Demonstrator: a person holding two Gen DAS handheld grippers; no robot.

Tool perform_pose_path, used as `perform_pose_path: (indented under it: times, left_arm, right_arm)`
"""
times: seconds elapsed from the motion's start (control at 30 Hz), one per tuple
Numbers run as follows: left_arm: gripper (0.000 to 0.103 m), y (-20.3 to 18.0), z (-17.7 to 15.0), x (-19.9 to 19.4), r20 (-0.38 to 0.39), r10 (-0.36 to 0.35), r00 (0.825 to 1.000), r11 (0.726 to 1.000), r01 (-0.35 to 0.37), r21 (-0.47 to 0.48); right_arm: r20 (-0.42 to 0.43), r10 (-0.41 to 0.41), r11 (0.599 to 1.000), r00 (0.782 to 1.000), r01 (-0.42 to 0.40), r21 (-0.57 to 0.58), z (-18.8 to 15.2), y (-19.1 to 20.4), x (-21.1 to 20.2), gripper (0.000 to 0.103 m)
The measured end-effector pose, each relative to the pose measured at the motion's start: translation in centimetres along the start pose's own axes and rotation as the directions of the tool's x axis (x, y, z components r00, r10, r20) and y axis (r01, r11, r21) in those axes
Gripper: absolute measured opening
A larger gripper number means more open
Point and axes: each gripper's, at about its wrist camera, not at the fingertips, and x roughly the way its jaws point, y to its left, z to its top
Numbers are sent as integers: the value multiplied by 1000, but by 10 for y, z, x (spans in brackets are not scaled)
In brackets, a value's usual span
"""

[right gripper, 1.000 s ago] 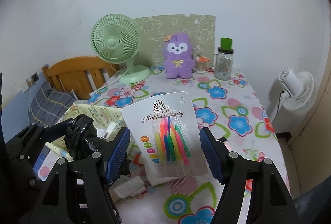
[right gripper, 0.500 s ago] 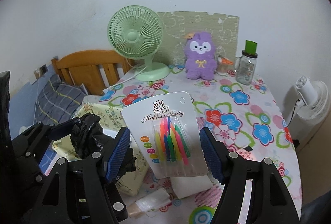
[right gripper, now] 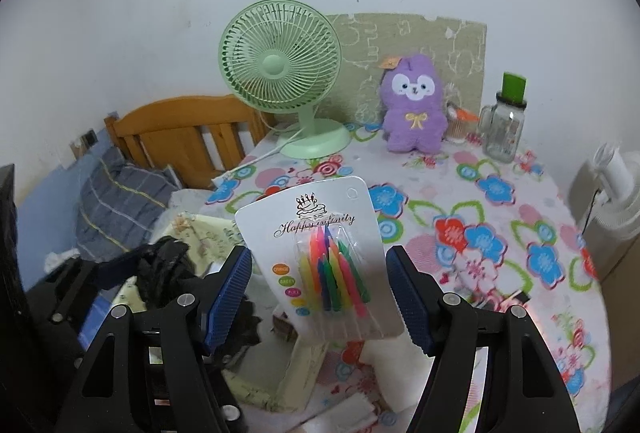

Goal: Organize soft objects
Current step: 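Carry the black bag with the left gripper while the right carries the candle card over the box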

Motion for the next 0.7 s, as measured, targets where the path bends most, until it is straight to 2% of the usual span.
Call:
perform_pose_path:
  times: [0.13, 0.43, 0.7]
  left_arm:
    - [91, 10, 1, 8, -14, 10, 1000, 1000, -10, -8]
    - [92, 21, 0, 19, -21, 20, 1000, 1000, -20, 1]
    - [95, 29, -4, 27, -34, 34, 999, 999, -34, 5]
  right_arm:
    - [-13, 39, 999, 999, -38, 18, 4, 4, 6, 72]
    - [-20, 45, 999, 999, -45, -12, 9, 19, 18, 72]
    - [-76, 69, 997, 995, -72, -25, 1, 30, 40, 72]
